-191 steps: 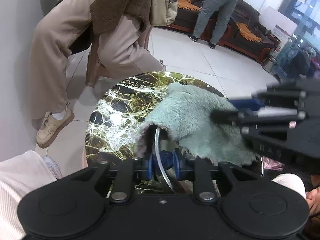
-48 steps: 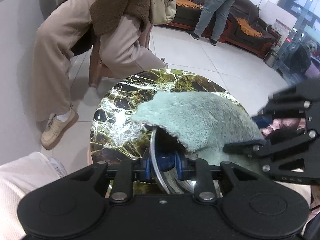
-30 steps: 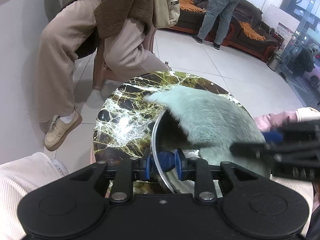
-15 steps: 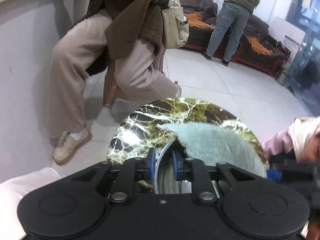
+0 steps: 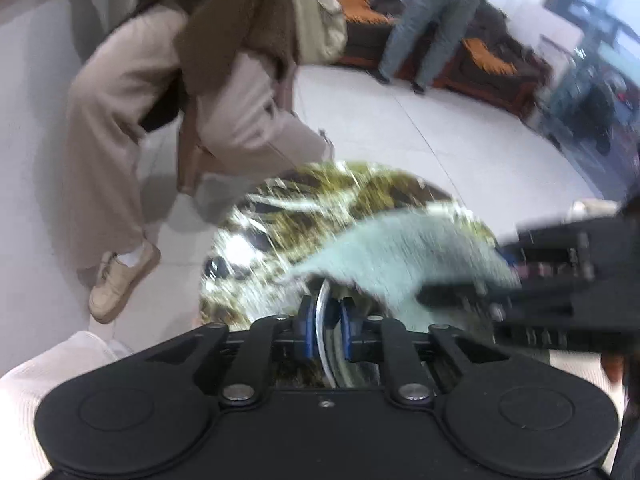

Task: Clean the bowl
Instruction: 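Hold the bowl rim with the left gripper while the right gripper rubs the towel across the bowl bottom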

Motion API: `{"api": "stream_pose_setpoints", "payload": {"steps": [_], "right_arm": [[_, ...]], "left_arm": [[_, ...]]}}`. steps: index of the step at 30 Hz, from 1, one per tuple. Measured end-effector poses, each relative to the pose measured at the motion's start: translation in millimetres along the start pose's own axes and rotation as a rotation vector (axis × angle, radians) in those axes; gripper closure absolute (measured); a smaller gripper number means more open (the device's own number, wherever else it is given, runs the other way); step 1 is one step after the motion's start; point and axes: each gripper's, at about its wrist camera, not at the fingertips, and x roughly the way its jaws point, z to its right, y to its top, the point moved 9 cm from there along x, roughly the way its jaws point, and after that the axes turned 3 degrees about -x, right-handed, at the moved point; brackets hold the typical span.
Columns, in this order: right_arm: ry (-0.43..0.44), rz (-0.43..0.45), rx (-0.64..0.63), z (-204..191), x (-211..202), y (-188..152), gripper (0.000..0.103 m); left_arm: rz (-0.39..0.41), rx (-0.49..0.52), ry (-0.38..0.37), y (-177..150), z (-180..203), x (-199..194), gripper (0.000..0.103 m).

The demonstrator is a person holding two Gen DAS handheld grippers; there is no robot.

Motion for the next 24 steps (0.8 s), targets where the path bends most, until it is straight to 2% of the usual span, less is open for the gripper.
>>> {"api": "stream_pose_setpoints", "payload": {"steps": [4, 7, 8, 10, 11, 14, 18, 20, 24], "right_arm": [[0.013, -0.020, -0.126, -6, 7, 18, 0.074], [0.026, -0.038, -0.227, -10, 11, 28, 0.074], [0.024, -0.043, -0.250, -11, 11, 30, 0.074], [-0.004, -0.059, -0.340, -16, 7, 32, 0.072], [-0.041, -0.055, -0.393, -17, 0, 32, 0.068], [-0.075, -0.026, -0.452, -18, -18, 34, 0.062], [-0.044, -0.015, -0.636, -37, -33, 37, 0.058], [-0.031, -0.028, -0.696, -45, -29, 39, 0.058], [0.032, -0.097, -0.907, -67, -3, 46, 0.058]], "left_arm": [[0.027, -0.029, -0.008, 0, 3, -9, 0.090], [0.004, -0.057, -0.003, 2, -2, 6, 0.090], [-0.002, -0.068, -0.002, 2, -4, 11, 0.086], [0.007, -0.076, 0.009, -1, -4, 12, 0.084], [0.009, -0.079, 0.009, -2, -4, 12, 0.085], [0.008, -0.090, -0.001, -4, -4, 10, 0.086], [0.009, -0.058, -0.003, -4, 0, 9, 0.086], [0.006, -0.056, -0.004, -3, 1, 10, 0.086], [0.000, -0.058, -0.013, -3, 0, 10, 0.086]]}}
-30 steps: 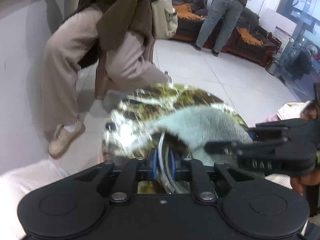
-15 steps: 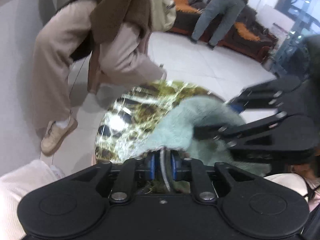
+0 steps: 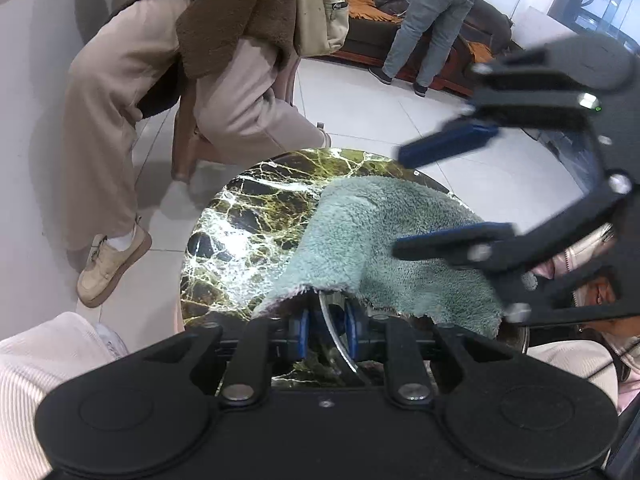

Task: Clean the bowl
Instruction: 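Hold the bowl rim with the left gripper while the right gripper rubs the towel across the bowl bottom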

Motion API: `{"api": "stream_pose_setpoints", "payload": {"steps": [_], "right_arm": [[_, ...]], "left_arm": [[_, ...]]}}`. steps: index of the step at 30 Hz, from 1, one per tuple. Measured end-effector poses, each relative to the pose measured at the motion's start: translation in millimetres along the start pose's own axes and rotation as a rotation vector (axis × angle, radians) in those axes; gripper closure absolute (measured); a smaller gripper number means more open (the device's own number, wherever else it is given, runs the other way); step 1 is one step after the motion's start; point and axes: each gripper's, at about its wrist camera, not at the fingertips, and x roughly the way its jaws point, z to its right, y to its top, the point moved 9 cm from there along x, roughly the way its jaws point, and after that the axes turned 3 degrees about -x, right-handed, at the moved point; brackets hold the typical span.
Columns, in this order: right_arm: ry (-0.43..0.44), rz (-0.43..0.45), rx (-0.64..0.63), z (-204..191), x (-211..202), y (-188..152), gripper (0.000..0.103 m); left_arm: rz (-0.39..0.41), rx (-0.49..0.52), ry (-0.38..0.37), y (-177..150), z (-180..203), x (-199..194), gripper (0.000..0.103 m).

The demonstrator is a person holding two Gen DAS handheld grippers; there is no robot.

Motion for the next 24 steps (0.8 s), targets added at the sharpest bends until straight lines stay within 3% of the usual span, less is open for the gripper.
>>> {"api": "stream_pose_setpoints", "payload": {"steps": [3, 8, 12, 18, 24], "right_arm": [[0.062, -0.020, -0.079, -3, 13, 9, 0.060], [0.153, -0.073, -0.091, -3, 26, 10, 0.075], [0.148, -0.100, 0.028, 11, 24, -13, 0.083], [0.118, -0.123, 0.164, 11, 7, -51, 0.084], [0.078, -0.068, 0.116, 17, 7, -22, 0.084]], "left_arm": [[-0.001, 0.006, -0.005, 0, 0, 1, 0.086], [-0.002, -0.010, -0.012, -1, -2, 1, 0.085], [0.002, -0.022, -0.012, -2, -2, 1, 0.085], [0.005, -0.019, -0.011, -2, -1, 2, 0.084], [-0.002, 0.015, 0.004, -2, 3, 1, 0.083]]}}
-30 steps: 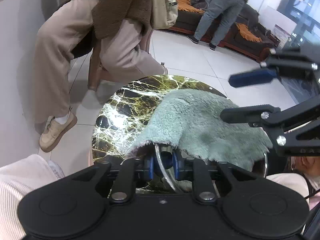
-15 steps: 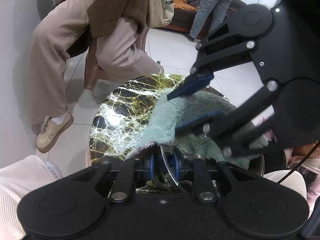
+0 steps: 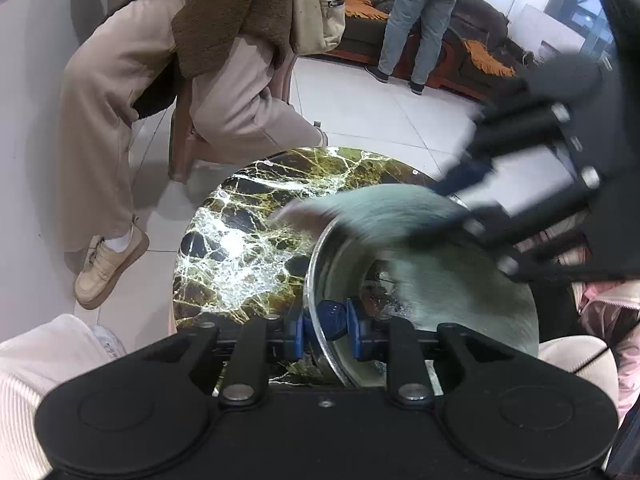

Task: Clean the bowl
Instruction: 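Hold the bowl rim with the left gripper while the right gripper rubs the towel across the bowl bottom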

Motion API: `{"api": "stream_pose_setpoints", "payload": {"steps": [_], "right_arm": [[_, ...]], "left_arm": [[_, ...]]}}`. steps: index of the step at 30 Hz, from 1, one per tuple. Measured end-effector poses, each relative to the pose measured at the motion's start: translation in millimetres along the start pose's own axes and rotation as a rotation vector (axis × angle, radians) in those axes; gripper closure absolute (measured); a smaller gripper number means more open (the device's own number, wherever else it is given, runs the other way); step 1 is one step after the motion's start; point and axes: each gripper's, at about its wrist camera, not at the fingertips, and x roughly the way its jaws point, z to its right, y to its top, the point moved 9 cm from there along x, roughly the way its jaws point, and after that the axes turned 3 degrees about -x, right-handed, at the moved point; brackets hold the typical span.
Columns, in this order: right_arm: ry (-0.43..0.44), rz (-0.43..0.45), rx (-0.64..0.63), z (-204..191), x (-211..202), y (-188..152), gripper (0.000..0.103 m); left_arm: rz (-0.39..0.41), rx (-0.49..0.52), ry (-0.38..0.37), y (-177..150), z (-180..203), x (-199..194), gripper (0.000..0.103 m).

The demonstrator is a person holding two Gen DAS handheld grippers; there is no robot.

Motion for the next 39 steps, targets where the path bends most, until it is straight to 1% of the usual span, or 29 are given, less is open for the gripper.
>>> {"api": "stream_pose_setpoints", "payload": {"steps": [1, 3, 5, 6, 8, 9, 12, 13, 15, 17, 20, 21, 23, 24, 27, 28, 29, 31, 32, 33, 34, 37, 39], "right_arm": [[0.009, 0.021, -0.011, 0, 2, 11, 0.084], [0.024, 0.027, -0.028, -2, 5, 19, 0.084], [0.021, 0.022, -0.026, -1, 9, 18, 0.084], [0.015, 0.015, -0.006, 2, 9, 12, 0.084], [0.006, -0.027, 0.076, 6, 5, -19, 0.084], [0.018, -0.035, 0.109, 4, 2, -29, 0.084], [0.021, -0.039, 0.144, -6, -11, -42, 0.081], [0.014, -0.052, 0.132, -10, -14, -43, 0.081], [-0.030, -0.075, 0.072, -12, -11, -36, 0.081], [-0.047, -0.064, 0.057, -9, -7, -27, 0.081], [-0.045, -0.025, 0.073, -4, 0, -15, 0.081], [-0.045, -0.021, 0.079, -6, 0, -15, 0.081], [-0.049, -0.008, 0.133, -4, 1, -23, 0.081], [-0.046, -0.004, 0.169, -4, 2, -28, 0.081], [-0.011, 0.066, 0.431, -10, -8, -60, 0.080], [-0.006, 0.083, 0.489, -12, -10, -65, 0.080], [-0.002, 0.112, 0.618, -15, -14, -75, 0.079], [-0.014, 0.144, 0.763, -18, -18, -85, 0.079], [-0.026, 0.166, 0.876, -23, -20, -92, 0.079], [-0.038, 0.183, 0.956, -26, -22, -95, 0.078], [-0.043, 0.191, 0.990, -27, -22, -96, 0.076], [-0.084, 0.200, 1.049, -34, -24, -96, 0.076], [-0.088, 0.214, 1.067, -33, -23, -97, 0.076]], "left_arm": [[-0.001, 0.000, 0.004, 0, 0, 0, 0.083], [0.001, -0.001, 0.009, -1, 1, 0, 0.082], [0.005, -0.005, 0.010, -2, 1, -1, 0.082], [0.006, -0.006, 0.010, -2, 1, 0, 0.082], [0.008, -0.008, 0.008, -2, 0, -1, 0.082], [0.008, -0.011, 0.003, -3, 0, 0, 0.082], [0.002, -0.012, -0.015, -3, 0, 0, 0.082], [0.003, -0.005, -0.012, -3, 1, 0, 0.082], [0.006, 0.011, 0.001, -3, 2, 0, 0.081], [0.006, 0.014, 0.005, -3, 3, 0, 0.081], [0.018, 0.022, 0.018, -4, 4, 0, 0.080], [0.021, 0.021, 0.020, -5, 4, 0, 0.080], [0.026, 0.010, 0.020, -5, 4, 0, 0.080], [0.031, 0.010, 0.022, -5, 4, 0, 0.080], [0.044, 0.003, 0.021, -6, 5, 0, 0.081], [0.046, -0.002, 0.014, -6, 6, -1, 0.081], [0.049, -0.004, 0.011, -6, 7, -1, 0.081], [0.062, -0.001, 0.009, -7, 11, -1, 0.081], [0.065, 0.005, 0.014, -7, 13, -1, 0.080], [0.070, 0.010, 0.019, -8, 14, -1, 0.079], [0.076, 0.011, 0.026, -9, 14, 0, 0.078], [0.085, -0.004, 0.036, -8, 11, 0, 0.078], [0.083, -0.013, 0.040, -6, 10, 0, 0.079]]}}
